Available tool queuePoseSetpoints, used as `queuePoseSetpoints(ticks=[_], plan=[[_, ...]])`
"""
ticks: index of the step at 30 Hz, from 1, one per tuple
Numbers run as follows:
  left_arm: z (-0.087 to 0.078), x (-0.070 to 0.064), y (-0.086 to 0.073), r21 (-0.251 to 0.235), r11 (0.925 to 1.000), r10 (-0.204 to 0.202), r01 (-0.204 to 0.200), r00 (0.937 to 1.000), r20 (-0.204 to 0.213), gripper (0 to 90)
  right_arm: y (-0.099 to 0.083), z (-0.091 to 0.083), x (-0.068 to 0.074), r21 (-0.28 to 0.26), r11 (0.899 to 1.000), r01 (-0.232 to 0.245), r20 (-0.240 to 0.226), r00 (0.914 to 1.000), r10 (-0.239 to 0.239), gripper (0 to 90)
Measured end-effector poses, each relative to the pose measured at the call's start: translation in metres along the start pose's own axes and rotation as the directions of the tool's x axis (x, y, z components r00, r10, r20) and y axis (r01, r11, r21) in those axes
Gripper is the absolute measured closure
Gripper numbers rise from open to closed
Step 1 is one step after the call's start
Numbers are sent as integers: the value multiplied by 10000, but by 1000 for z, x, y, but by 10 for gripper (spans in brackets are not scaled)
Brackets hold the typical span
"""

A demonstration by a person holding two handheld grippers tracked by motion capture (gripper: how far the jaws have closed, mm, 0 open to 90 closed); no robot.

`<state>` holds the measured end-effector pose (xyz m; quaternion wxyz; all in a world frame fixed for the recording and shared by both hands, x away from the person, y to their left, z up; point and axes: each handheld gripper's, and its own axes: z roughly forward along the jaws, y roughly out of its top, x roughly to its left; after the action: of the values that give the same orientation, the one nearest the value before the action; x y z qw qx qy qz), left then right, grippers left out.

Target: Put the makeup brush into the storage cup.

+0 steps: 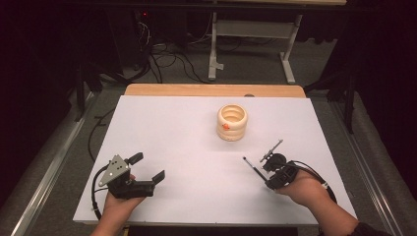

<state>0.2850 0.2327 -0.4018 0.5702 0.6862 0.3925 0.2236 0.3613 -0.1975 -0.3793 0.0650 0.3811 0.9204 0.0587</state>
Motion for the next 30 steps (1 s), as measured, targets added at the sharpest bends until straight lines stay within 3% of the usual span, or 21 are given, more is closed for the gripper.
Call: queuePoseSetpoints(ticks=[5,16,30], plan=[[0,0,0,-23,10000,-3,3,10000,-21,7,3,6,2,264,9996,124,68,9999,-126,781],[-1,1,0,-29,10000,8,-8,10000,-48,7,9,12,1,506,9987,-80,160,9998,72,817],[-1,0,0,-36,10000,17,-17,10000,-53,7,19,16,-2,1134,9936,23,-38,10000,-19,849]])
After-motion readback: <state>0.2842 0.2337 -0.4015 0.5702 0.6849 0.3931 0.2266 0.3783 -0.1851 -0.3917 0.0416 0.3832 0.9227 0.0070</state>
